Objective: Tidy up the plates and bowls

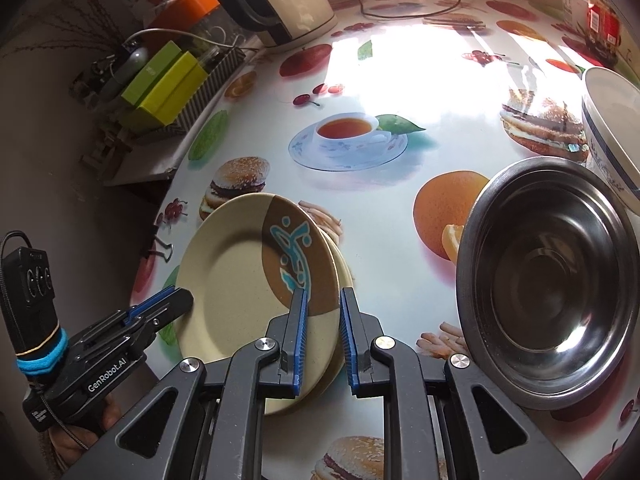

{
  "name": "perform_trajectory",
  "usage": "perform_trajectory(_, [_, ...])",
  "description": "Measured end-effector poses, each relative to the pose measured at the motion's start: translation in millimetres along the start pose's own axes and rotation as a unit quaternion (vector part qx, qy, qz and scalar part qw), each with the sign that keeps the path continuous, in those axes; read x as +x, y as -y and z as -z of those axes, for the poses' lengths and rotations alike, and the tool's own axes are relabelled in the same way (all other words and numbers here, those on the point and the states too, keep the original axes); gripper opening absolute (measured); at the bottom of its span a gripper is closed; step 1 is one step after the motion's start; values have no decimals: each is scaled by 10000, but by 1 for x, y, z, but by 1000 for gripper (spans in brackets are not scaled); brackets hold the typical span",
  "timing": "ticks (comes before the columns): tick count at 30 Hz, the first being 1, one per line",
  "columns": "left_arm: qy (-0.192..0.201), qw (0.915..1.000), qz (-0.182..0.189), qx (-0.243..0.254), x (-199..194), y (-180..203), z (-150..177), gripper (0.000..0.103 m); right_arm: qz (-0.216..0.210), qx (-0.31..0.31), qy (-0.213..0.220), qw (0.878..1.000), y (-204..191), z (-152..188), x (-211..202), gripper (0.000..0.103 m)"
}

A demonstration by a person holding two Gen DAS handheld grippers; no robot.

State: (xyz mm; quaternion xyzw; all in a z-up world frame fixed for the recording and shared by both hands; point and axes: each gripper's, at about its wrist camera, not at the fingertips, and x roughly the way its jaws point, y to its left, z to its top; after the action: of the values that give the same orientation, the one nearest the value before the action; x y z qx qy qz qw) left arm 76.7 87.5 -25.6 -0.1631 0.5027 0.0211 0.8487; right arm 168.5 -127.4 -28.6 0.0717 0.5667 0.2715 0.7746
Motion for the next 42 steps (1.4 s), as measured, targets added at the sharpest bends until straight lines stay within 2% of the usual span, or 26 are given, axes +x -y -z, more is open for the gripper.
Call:
perform_trajectory(13, [1,10000,-33,-6,-1,2,0,19,65,-24,71,10000,-3,3,-2,18])
perform_trajectory(17, [118,9998,-118,75,-6,4,1,19,140,-72,214,9996,-6,5,-7,28])
perform_trajectory(20, [263,9992,-204,203,-13,7,2,25,137,-108,335,9993,-10,7,-14,39])
perform_trajectory(23, [419,9985,-239,268,-24,9,3,29,210,-91,462,9987,-12,10,-22,40])
perform_trajectory(27, [634,9973,-181,327,-39,16,4,41,254,-13,750,9969,-13,15,-41,44])
perform_trajectory(32, [989,9920,-359,701,-57,36,5,45,570,-16,1190,9913,-14,25,-70,50])
perform_trajectory(36, [1150,9900,-121,807,-67,51,4,45,859,31,1505,9849,-7,37,-94,54])
perform_trajectory(42, [1347,9835,28,1206,-76,85,3,45,1356,125,1859,9731,12,55,-128,57])
